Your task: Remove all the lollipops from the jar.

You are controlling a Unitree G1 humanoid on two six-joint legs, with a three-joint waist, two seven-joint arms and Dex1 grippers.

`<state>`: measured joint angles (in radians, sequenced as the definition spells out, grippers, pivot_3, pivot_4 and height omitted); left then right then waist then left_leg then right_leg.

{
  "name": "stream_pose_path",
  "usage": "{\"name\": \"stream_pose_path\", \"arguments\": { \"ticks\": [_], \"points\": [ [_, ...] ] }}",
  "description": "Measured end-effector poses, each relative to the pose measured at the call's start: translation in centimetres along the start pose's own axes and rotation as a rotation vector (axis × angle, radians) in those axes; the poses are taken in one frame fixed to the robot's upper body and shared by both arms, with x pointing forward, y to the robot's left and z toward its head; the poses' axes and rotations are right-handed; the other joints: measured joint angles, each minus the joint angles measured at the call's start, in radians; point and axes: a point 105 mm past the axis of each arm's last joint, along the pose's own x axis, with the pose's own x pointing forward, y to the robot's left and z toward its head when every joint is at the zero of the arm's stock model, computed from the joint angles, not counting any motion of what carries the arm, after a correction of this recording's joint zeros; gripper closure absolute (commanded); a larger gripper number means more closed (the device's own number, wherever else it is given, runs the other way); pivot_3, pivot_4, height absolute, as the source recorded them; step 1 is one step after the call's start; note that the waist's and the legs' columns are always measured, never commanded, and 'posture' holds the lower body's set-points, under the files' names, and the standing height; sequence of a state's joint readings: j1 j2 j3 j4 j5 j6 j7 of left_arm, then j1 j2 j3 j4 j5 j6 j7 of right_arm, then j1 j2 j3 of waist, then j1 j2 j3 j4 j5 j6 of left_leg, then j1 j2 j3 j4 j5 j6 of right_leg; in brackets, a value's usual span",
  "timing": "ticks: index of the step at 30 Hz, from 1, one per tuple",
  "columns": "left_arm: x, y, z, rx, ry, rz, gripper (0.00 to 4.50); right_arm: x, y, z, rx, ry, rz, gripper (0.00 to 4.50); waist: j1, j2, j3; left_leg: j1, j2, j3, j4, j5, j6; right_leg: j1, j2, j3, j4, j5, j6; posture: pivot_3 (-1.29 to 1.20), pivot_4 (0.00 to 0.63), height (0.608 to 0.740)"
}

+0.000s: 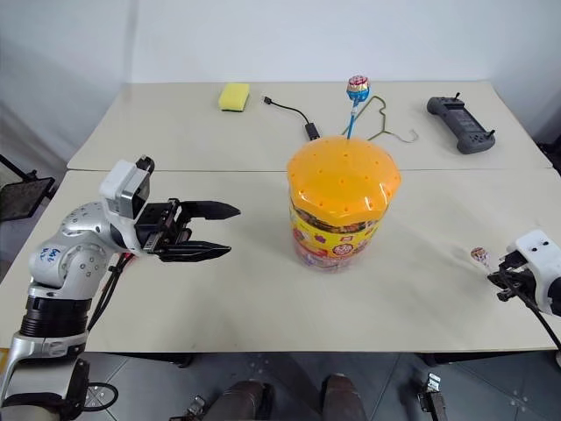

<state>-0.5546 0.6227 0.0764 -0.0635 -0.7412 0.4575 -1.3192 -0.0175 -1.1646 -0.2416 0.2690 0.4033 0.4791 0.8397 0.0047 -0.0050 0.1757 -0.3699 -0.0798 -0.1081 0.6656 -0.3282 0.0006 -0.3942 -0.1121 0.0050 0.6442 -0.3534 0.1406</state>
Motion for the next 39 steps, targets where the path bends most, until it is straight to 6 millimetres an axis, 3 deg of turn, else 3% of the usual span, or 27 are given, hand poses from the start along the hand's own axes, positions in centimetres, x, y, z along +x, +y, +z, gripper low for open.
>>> {"name": "stream_pose_path", "arguments": {
  "ticks": [6, 8, 12, 16, 18, 22, 27, 32, 35, 39],
  "points": [
    [-0.3, 0.6, 0.8, -0.001, -0.047, 0.062, 1.2, -0.4, 1.1, 1.1, 0.032, -0.139, 0.109, 1.84, -0.005, 0.0, 0.0, 0.0, 0.001, 0.0, -0.001, 0.0, 0.0, -0.001, 0.0, 0.0, 0.0, 0.0, 0.0, 0.0, 0.15, 0.74],
    [-0.8, 0.9, 1.6, -0.008, -0.099, 0.108, 1.2, -1.4, 1.3, 4.2, 0.005, -0.331, 0.166, 1.84, -0.009, 0.001, 0.0, 0.0, 0.001, 0.001, -0.001, 0.0, 0.0, -0.001, 0.0, 0.0, 0.0, 0.0, 0.0, 0.0, 0.15, 0.74],
    [-2.1, 1.5, 3.2, -0.035, -0.227, 0.202, 1.2, -5.8, 1.7, 12.0, -0.092, -0.682, 0.234, 1.84, -0.007, 0.001, 0.001, 0.0, 0.003, 0.001, 0.0, -0.001, -0.001, -0.001, -0.001, 0.0, 0.0, 0.0, 0.0, 0.0, 0.15, 0.74],
    [-3.6, 2.0, 4.1, -0.067, -0.346, 0.298, 1.2, -8.6, 4.9, 17.8, -0.145, -0.887, 0.406, 1.84, -0.005, 0.001, 0.001, 0.0, 0.003, 0.0, 0.0, -0.001, -0.002, -0.001, -0.001, -0.001, 0.0, 0.0, 0.0, 0.0, 0.15, 0.74],
    [-4.0, 2.0, 4.0, -0.085, -0.387, 0.328, 1.2, -8.7, 7.5, 19.9, -0.195, -0.92, 0.511, 1.84, -0.005, 0.001, 0.001, 0.0, 0.003, -0.001, 0.0, -0.001, -0.002, -0.001, -0.001, -0.001, 0.0, 0.0, 0.0, 0.0, 0.15, 0.74],
    [-4.3, 1.8, 3.2, -0.143, -0.4, 0.336, 1.2, -7.6, 10.4, 23.5, -0.168, -0.987, 0.628, 1.84, -0.007, 0.001, 0.001, -0.001, 0.003, 0.0, 0.0, -0.002, -0.002, -0.002, -0.002, -0.001, 0.0, 0.0, 0.0, 0.0, 0.15, 0.74],
    [-4.2, 1.4, 2.3, -0.183, -0.391, 0.323, 1.2, -6.7, 13.5, 26.5, -0.167, -0.985, 0.757, 1.84, -0.006, 0.0, 0.001, -0.003, 0.003, -0.003, -0.001, -0.002, -0.002, -0.004, -0.002, -0.001, 0.0, 0.001, -0.001, 0.0, 0.15, 0.74],
    [-3.4, 1.2, 2.3, -0.181, -0.415, 0.292, 1.2, -5.8, 15.2, 27.5, -0.188, -0.934, 0.823, 1.84, -0.004, 0.0, 0.001, -0.005, 0.003, -0.006, 0.0, -0.002, -0.002, -0.004, -0.002, -0.002, 0.0, 0.001, -0.001, 0.0, 0.15, 0.74],
    [-2.9, 1.0, 2.4, -0.171, -0.423, 0.273, 1.2, -5.4, 15.3, 28.0, -0.193, -0.93, 0.824, 2.42, -0.007, 0.0, 0.001, -0.004, 0.003, -0.005, 0.0, -0.002, -0.002, -0.004, -0.002, -0.003, 0.0, 0.001, -0.001, 0.0, 0.15, 0.74],
    [-2.3, 1.1, 2.7, -0.162, -0.448, 0.259, 1.2, -5.0, 15.1, 28.3, -0.17, -0.934, 0.822, 3.68, -0.011, 0.0, 0.001, -0.004, 0.003, -0.004, 0.0, -0.002, -0.002, -0.004, -0.001, -0.003, 0.001, 0.001, -0.001, 0.0, 0.15, 0.74]
  ]
}}
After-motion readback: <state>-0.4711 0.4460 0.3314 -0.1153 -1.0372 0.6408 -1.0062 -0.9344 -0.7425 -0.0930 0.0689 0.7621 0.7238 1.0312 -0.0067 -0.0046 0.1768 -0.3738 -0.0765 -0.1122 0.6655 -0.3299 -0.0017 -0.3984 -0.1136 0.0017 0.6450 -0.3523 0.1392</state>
